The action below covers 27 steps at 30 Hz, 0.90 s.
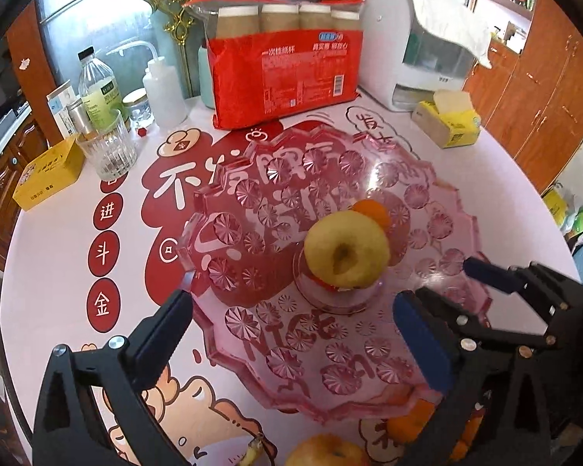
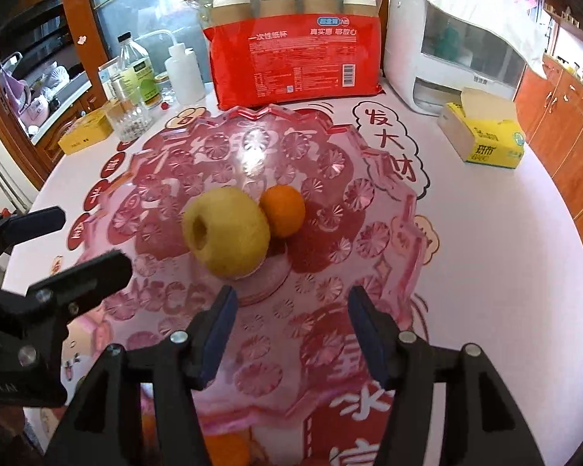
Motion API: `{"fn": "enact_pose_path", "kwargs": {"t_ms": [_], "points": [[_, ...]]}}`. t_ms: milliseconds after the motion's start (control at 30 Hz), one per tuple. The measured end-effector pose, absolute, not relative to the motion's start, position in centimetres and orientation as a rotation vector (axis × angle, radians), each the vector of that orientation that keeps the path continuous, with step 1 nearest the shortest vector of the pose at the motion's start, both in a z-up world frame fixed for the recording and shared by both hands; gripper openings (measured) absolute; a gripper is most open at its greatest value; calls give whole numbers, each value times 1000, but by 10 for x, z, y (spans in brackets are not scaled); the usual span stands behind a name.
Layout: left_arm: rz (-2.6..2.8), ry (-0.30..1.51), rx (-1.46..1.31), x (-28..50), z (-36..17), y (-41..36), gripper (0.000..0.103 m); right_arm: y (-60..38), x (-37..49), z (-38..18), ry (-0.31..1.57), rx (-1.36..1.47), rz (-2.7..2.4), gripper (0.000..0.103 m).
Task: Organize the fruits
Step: 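Lower pear and orange into the bowl and open both tools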
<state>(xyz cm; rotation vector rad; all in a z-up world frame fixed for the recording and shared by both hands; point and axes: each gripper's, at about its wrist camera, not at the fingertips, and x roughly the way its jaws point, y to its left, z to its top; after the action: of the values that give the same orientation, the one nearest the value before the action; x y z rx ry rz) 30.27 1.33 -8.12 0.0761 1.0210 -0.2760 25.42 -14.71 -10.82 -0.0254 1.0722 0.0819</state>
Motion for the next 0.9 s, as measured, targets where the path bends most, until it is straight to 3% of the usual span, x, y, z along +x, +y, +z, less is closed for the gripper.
{"fn": "enact_pose_path", "kwargs": {"t_ms": [900], "points": [[-246, 924, -23, 232, -8, 42, 102, -140, 178, -40, 997, 34, 65, 60]]}}
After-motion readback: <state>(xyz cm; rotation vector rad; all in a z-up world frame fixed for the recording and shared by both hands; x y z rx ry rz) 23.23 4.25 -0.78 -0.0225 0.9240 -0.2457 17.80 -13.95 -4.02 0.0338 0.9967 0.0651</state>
